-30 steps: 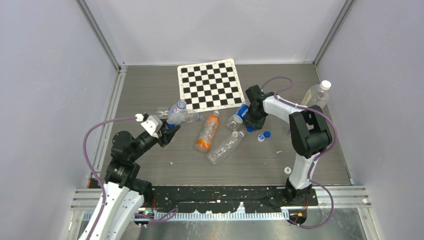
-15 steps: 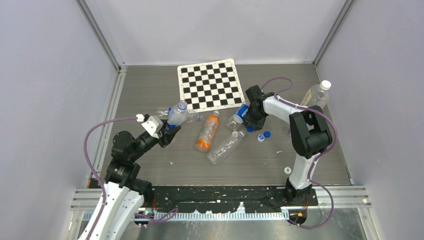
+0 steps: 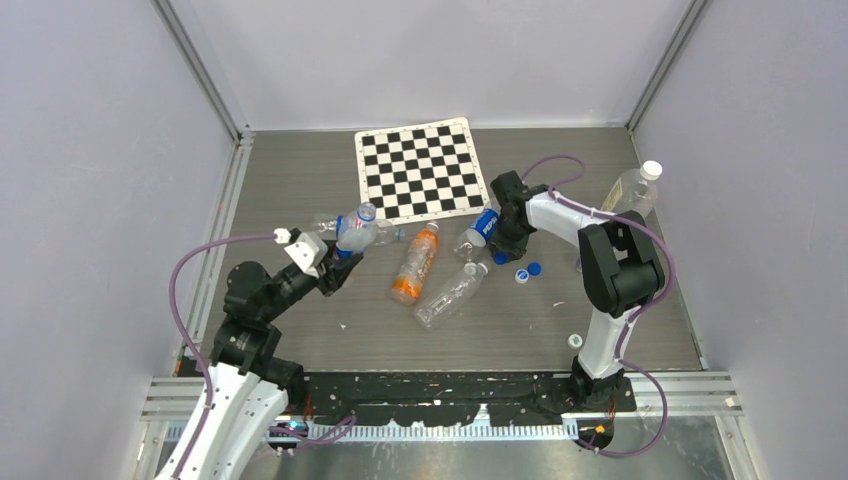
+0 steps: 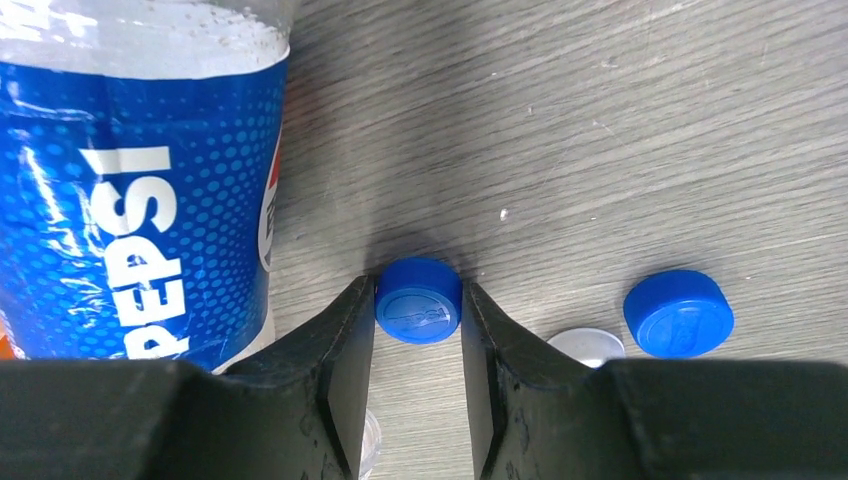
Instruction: Screw on the bottle caps
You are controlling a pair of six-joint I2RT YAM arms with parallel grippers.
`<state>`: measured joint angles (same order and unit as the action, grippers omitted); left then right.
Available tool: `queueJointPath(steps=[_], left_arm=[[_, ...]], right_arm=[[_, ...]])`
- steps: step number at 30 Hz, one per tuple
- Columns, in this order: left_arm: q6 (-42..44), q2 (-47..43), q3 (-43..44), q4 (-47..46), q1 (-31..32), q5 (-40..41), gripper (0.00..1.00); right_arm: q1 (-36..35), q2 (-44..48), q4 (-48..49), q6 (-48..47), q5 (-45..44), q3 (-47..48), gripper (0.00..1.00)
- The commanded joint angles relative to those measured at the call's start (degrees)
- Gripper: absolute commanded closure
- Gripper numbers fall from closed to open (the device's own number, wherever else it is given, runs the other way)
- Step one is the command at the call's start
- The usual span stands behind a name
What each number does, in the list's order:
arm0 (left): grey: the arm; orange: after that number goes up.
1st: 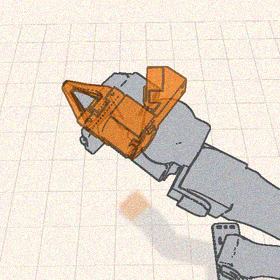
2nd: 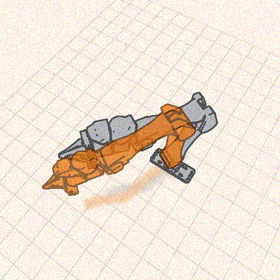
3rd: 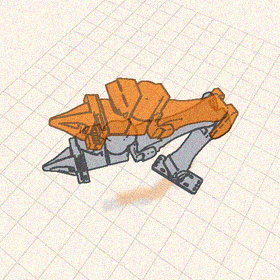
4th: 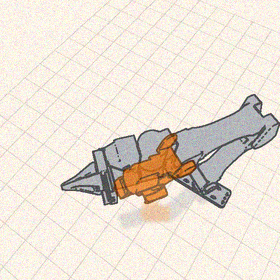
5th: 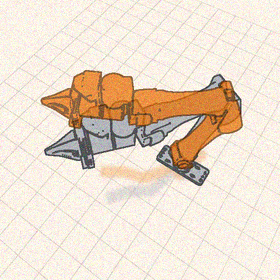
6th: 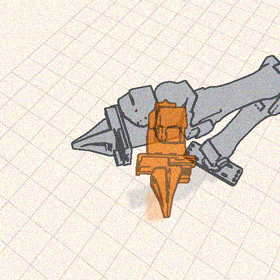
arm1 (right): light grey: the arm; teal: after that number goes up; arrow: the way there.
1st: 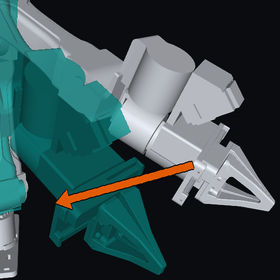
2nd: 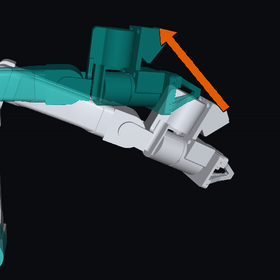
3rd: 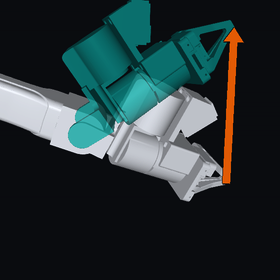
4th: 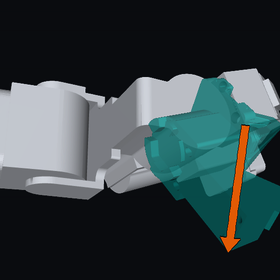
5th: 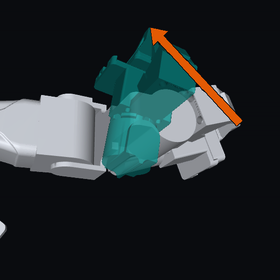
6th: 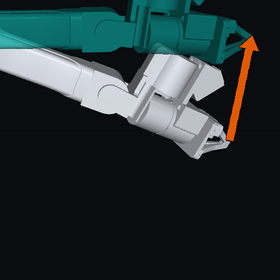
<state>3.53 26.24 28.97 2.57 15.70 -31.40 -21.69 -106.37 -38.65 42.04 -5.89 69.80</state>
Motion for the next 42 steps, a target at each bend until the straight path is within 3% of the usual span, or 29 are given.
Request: queueJointPath(steps=[1, 10, 19, 28, 42], left_arm=[[1.2, 0.1, -1.3, -3.5, 0.3, -1.8, 0.62], [7.3, 0.7, -3.6, -3.1, 2.4, -5.5, 0.59], [12.4, 2.2, -4.1, -0.4, 5.4, -8.8, 0.60], [18.0, 2.9, -3.8, 4.9, 8.2, -8.7, 0.63], [18.9, 5.0, -4.2, 6.3, 10.2, -9.3, 0.64]], right_arm=[[-0.5, 4.4, -1.8, -0.1, 0.5, 0.3, 0.73], [-2.9, 16.0, -13.1, -7.6, -1.1, 5.5, 0.83], [-17.1, 28.5, -20.3, -16.1, -2.8, 14.8, 0.83], [-28.8, 32.6, -19.7, -24.4, 8.3, 19.9, 0.84], [-34.8, 32.3, -12.0, -32.8, 17.8, 21.6, 0.82]])
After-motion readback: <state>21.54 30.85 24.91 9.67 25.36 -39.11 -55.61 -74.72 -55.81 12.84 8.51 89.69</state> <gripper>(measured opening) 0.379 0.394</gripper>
